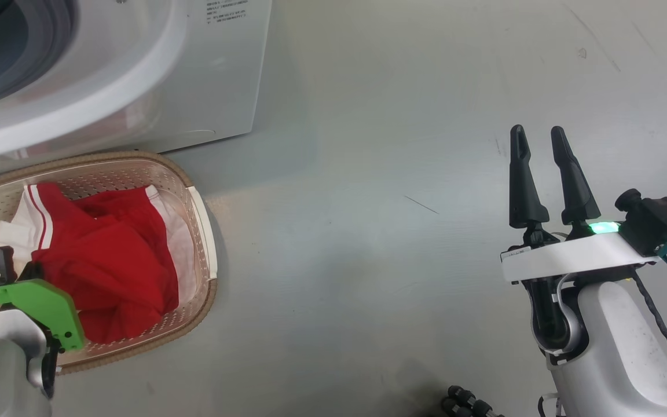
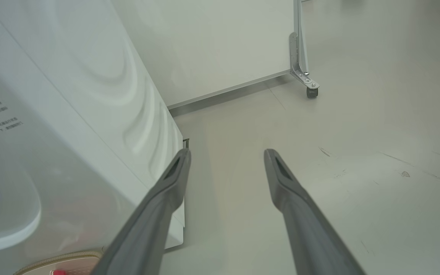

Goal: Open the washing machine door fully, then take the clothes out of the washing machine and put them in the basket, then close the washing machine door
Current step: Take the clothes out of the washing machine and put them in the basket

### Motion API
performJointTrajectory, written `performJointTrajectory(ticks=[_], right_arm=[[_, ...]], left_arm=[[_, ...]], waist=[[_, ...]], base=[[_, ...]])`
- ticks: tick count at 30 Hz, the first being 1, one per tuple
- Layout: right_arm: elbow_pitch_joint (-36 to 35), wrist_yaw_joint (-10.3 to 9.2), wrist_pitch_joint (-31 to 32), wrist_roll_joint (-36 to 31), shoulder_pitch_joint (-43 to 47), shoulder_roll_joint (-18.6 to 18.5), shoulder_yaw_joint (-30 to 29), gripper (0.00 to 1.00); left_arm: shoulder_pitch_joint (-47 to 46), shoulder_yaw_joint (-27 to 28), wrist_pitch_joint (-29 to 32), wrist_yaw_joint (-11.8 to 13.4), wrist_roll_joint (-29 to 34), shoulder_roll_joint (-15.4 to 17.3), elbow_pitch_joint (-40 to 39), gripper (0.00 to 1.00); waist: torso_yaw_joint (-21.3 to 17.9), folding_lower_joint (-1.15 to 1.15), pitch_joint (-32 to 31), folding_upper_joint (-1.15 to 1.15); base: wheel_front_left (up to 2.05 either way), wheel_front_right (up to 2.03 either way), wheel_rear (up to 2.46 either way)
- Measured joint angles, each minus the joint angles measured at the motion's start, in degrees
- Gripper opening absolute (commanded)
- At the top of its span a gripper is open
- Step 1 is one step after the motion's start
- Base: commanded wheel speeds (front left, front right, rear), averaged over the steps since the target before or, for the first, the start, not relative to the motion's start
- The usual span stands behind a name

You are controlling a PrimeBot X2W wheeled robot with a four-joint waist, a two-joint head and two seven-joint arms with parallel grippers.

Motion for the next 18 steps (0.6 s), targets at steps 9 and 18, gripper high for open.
performJointTrajectory(ticks=[9,18], right_arm=[[0.1,0.0,0.0,-0.9,-0.8,0.0,0.2,1.0],[0.5,0.0,0.0,-1.0,-0.8,0.0,0.5,1.0]], left_arm=[[-2.0,0.2,-0.7,0.3,-0.4,-0.6,4.0,0.4],[-3.4,-0.5,-3.5,0.2,-0.5,-1.6,6.3,1.0]], waist=[[0.8,0.0,0.1,0.0],[1.6,0.0,-0.8,0.0]], base=[[0.0,0.0,0.0],[0.0,0.0,0.0]])
